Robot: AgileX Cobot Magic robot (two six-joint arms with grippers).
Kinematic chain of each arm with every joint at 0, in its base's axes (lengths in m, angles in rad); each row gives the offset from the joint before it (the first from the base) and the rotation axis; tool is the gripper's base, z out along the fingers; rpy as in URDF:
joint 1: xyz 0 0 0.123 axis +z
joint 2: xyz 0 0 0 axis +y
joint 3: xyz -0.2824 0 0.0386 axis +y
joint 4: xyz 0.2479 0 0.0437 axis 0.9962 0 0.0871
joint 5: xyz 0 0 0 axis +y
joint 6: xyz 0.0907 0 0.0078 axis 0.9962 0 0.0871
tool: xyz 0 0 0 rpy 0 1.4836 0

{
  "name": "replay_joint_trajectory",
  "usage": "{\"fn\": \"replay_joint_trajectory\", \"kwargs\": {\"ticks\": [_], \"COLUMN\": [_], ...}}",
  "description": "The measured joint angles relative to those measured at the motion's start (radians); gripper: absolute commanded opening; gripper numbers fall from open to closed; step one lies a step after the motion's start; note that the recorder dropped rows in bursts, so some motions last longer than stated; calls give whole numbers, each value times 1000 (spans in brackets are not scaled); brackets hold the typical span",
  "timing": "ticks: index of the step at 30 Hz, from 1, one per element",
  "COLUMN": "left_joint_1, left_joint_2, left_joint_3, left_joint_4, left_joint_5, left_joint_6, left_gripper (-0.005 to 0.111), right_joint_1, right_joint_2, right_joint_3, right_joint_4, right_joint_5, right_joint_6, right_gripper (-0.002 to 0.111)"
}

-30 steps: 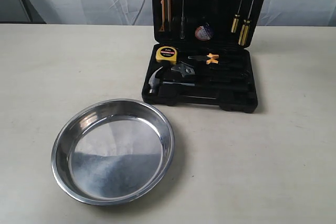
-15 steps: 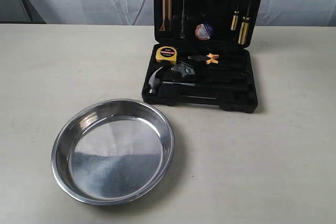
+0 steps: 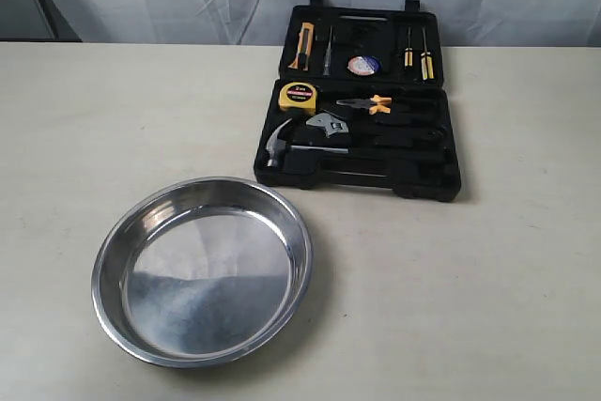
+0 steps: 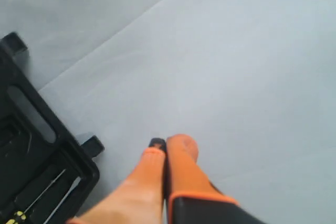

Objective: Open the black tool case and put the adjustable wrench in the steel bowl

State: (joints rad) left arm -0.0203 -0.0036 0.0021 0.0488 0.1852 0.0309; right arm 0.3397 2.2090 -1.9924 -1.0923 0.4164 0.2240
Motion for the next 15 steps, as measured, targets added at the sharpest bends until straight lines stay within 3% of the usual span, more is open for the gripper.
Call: {"fn": "replay_joint_trajectory", "kwargs": {"ticks": [9,15], "left_joint_1": [0,0], "left_joint_2": [0,0], "left_joint_3": [0,0], "left_joint_4": [0,0], "left_joint_5": [0,0], "left_joint_6": [0,0], "left_gripper": [0,0], "right_joint_1": [0,0], "right_joint_2": [-52,-63], "right_joint_3": [0,-4], "right_joint_4": [169,510], "right_joint_5": [91,289], "right_joint_6": [75,-208], "right_gripper": [-1,-1]}}
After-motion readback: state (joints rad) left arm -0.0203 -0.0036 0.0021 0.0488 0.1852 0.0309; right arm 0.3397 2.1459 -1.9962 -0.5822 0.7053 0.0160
